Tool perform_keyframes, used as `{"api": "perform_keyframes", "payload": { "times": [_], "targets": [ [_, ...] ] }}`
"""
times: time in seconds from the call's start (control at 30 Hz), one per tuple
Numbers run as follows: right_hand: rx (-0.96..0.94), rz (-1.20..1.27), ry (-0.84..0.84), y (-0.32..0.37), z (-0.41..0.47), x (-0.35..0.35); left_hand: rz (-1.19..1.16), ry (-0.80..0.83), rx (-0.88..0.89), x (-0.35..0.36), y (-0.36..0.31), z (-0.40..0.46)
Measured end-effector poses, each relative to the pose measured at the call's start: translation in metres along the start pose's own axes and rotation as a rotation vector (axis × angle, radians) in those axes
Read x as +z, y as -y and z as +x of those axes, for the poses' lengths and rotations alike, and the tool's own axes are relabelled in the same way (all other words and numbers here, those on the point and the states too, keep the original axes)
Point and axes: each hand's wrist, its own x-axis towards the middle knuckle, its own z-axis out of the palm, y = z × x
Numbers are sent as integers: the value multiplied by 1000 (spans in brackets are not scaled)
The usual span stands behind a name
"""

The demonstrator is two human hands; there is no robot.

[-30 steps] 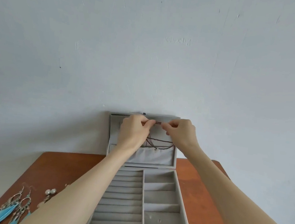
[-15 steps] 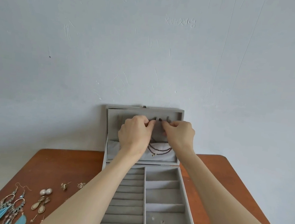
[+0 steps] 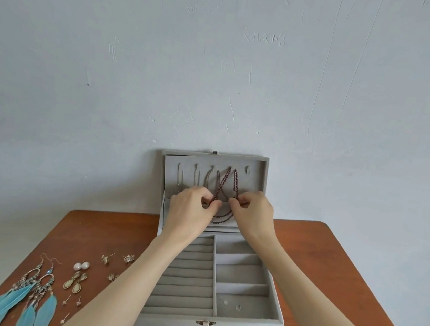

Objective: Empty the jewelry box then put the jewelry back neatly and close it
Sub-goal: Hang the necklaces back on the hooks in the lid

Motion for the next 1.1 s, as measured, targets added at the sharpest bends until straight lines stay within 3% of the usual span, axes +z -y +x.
{"api": "perform_keyframes", "payload": {
  "times": [0.17,0.47,0.67,0.83,0.97,1.1],
  "targets": [
    [-41,-68,-2,-8,-3,2,-38,-37,-3,-5,4,-3],
    [101,-48,2,-10,2,-4,62,-145,-92,-7,0,3],
    [119,-130,-7,-6,2,-7,191,-133,-62,-5,1,1],
    [105,-76,8,-13,3,-6,164,-107,-47,-7,1,1],
    [16,39,50,-17,-2,-11,112,-72,29,-9,7,-3],
    [-151,2,157,-24,-11,-13,83,-1,199,-8,12,-9]
  ]
}}
